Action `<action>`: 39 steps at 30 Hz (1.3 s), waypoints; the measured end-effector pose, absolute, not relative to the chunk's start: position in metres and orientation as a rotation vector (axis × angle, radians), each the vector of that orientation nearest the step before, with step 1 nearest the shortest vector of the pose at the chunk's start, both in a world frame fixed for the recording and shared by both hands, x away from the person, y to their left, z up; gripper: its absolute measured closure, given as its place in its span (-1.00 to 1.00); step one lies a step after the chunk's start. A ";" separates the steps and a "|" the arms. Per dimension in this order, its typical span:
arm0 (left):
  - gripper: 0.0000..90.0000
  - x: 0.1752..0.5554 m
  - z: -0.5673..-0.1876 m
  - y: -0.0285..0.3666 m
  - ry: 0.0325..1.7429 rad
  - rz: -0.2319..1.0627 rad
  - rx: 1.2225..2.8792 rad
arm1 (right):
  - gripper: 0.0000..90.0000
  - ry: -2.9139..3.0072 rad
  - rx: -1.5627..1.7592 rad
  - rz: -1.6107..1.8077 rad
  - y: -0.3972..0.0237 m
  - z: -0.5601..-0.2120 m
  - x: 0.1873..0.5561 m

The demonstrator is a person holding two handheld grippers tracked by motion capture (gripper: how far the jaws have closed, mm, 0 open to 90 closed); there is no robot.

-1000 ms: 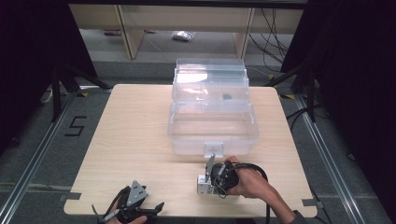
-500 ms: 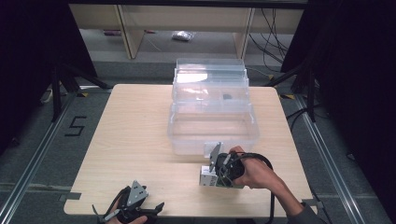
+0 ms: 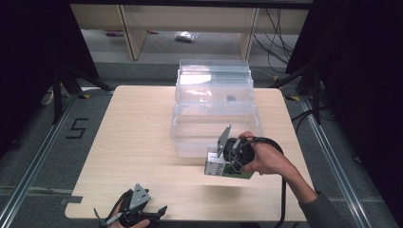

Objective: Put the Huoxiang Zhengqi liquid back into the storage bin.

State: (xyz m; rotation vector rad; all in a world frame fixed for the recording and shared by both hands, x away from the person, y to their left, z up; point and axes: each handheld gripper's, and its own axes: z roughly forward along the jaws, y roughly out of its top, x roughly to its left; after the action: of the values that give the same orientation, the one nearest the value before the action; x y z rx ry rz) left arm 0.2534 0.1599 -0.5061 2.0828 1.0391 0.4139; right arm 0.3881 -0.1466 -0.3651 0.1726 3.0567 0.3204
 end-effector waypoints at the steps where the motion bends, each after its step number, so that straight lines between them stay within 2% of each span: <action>1: -0.67 0.254 -0.506 0.160 1.038 0.415 2.087 | 0.44 3.062 0.221 0.324 -0.147 -0.362 0.388; 8: -0.67 0.254 -0.506 0.161 1.035 0.429 2.101 | 0.44 3.059 0.153 0.320 -0.148 -0.342 0.402; 13: -0.67 0.254 -0.506 0.161 1.033 0.431 2.105 | 0.44 3.034 0.226 0.299 -0.149 -0.333 0.407; 39: -0.67 0.254 -0.506 0.161 1.036 0.413 2.096 | 0.44 3.040 0.271 0.363 -0.170 -0.311 0.467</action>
State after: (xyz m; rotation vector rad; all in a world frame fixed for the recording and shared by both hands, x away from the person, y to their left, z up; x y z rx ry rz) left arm 0.2536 0.1611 -0.5061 2.0962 1.0360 0.4131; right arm 0.4671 -0.1705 -0.3108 0.2707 3.0403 0.3628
